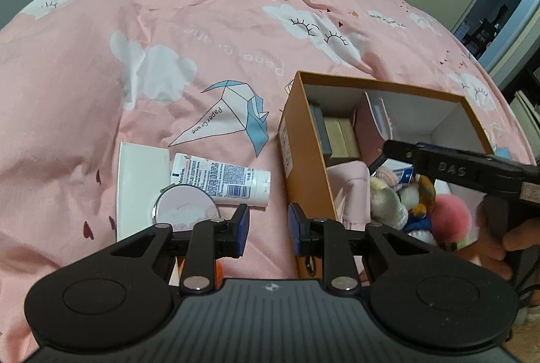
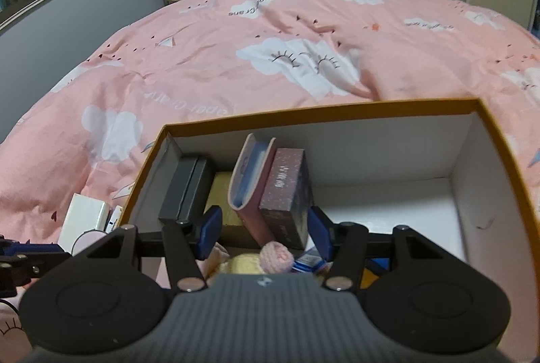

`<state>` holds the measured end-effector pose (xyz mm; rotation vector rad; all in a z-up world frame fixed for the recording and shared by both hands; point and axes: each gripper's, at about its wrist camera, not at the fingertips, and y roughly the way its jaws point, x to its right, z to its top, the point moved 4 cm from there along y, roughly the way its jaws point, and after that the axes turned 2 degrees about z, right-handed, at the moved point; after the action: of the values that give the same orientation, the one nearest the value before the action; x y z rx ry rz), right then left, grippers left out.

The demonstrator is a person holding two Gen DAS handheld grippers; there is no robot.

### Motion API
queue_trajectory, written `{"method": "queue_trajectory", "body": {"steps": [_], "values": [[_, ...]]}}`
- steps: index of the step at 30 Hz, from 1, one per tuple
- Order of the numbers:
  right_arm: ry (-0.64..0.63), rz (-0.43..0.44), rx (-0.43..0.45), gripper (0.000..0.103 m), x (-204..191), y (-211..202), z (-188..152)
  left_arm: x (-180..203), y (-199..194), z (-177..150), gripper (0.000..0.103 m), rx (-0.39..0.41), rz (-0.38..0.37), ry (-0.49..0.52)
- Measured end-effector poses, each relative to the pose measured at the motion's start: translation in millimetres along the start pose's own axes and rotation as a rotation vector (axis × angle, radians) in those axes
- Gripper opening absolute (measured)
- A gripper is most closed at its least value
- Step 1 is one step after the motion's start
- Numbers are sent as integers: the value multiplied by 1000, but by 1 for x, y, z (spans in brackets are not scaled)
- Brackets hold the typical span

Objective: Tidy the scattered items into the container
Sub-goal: 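Move the right gripper to the compact mirror while the left approaches the white box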

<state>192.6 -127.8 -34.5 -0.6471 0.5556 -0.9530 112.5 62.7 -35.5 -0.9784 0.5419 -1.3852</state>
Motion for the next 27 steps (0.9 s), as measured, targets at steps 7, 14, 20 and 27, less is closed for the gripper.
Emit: {"method": "queue_trajectory", "body": {"steps": [7, 14, 20, 27], "values": [[-24, -29, 140, 60, -20, -49, -11, 4, -20, -5, 28, 63, 23, 44], [-52, 24, 222, 60, -55, -79, -22, 2, -41, -8, 28, 85, 30, 84], [-126, 94, 211, 60, -91, -75, -37, -16, -54, -8, 28, 76, 64, 132], [-209, 178, 177, 59, -128, -57, -54, -44, -53, -15, 28, 10, 118, 132]]}}
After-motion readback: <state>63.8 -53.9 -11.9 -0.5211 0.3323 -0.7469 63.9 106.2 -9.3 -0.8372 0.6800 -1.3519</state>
